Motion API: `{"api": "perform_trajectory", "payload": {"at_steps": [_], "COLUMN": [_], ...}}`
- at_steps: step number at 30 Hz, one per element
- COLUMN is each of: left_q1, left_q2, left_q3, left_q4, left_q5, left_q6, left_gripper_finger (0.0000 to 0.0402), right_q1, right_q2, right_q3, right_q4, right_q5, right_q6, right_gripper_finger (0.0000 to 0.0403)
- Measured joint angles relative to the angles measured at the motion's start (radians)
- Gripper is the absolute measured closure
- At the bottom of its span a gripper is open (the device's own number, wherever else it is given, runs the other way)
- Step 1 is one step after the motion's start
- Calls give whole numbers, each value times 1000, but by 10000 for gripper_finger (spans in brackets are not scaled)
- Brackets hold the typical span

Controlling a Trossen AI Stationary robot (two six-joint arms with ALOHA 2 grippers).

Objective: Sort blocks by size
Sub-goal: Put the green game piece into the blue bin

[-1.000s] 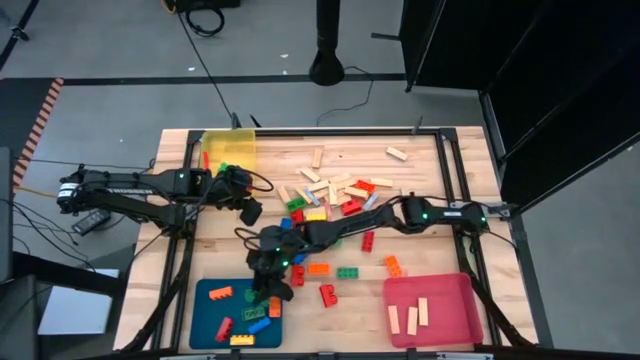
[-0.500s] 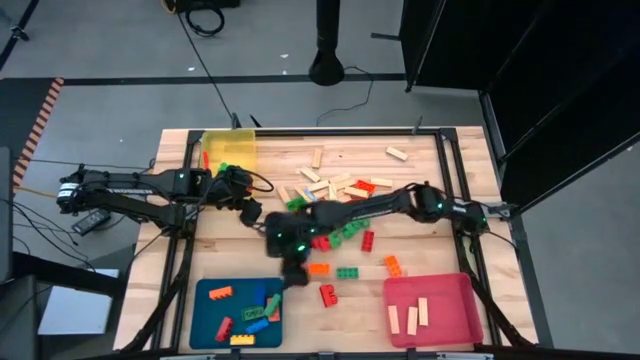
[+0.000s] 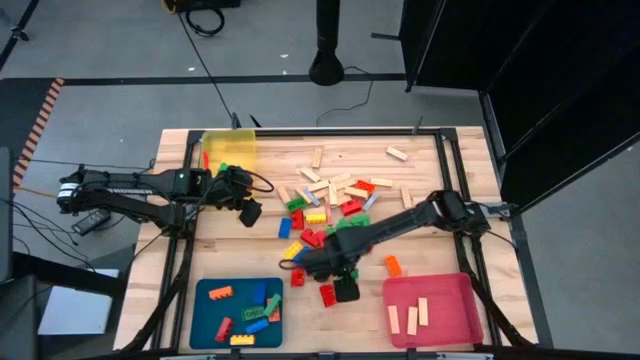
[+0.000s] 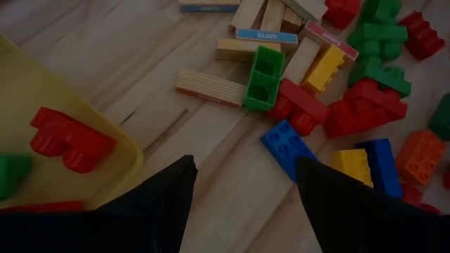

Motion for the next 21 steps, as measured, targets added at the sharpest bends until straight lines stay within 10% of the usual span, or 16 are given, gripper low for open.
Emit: {"api": "perform_trajectory", "payload": {"at_steps": [21], "left_q1": [0], "left_q2": [0], "left_q3": [0], "left_q4": [1], "left_q5": [-10], "left_q6": [7], "left_gripper_finger": [149], "right_q1": [50], "right_q2": [-76], "right_q3": [-414], "right_q4": [380], "right_q5": [176], "right_q6": [266], "right_gripper_finger": [143]}}
